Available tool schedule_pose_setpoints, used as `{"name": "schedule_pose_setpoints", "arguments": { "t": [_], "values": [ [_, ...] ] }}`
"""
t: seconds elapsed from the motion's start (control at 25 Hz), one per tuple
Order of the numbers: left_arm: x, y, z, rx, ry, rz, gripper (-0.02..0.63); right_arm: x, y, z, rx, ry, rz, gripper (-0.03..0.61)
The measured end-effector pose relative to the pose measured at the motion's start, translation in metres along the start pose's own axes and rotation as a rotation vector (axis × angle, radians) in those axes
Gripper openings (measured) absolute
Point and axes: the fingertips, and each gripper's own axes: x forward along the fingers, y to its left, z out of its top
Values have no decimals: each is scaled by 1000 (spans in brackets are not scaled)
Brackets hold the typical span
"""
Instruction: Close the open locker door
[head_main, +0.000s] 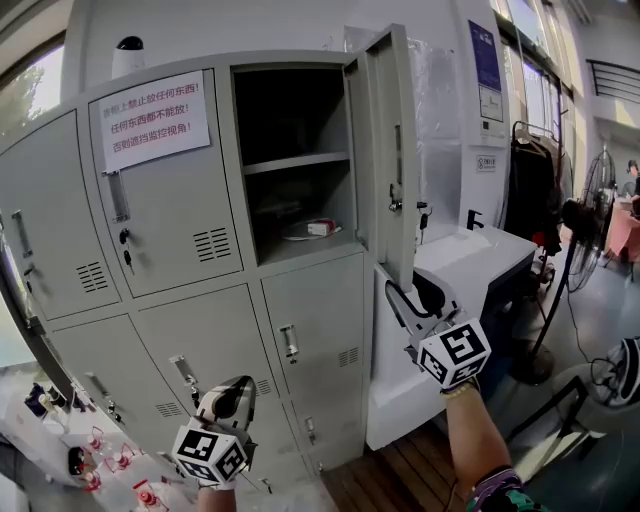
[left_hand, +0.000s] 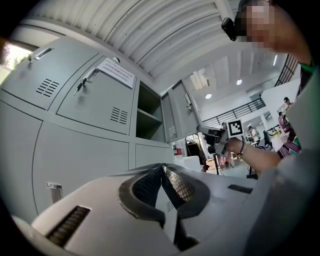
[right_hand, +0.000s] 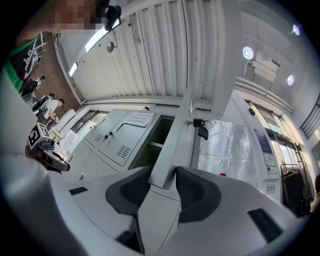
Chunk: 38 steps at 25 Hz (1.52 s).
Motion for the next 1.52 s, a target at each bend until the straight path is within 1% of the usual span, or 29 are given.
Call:
{"name": "schedule_pose_setpoints", "arguments": {
  "t": [0.44,0.72,0.96,1.28,1.52],
  "values": [
    [-18,25,-2,-12,14,-10,23,18,27,3,-10,27,-14,163],
    [-31,41,-11,-44,36,-23,23,27,45,5,35,35,-41,163],
    [-43,55,-15,-75,60,-26,23,39,60,8,52,68,-53,166],
    [-56,66,-9,-90,82,-24,23,53,76,9,82,90,-49,170],
    [-70,78,-8,-86,82,-5,23,65,88,10,87,93,-39,173]
  ]
}}
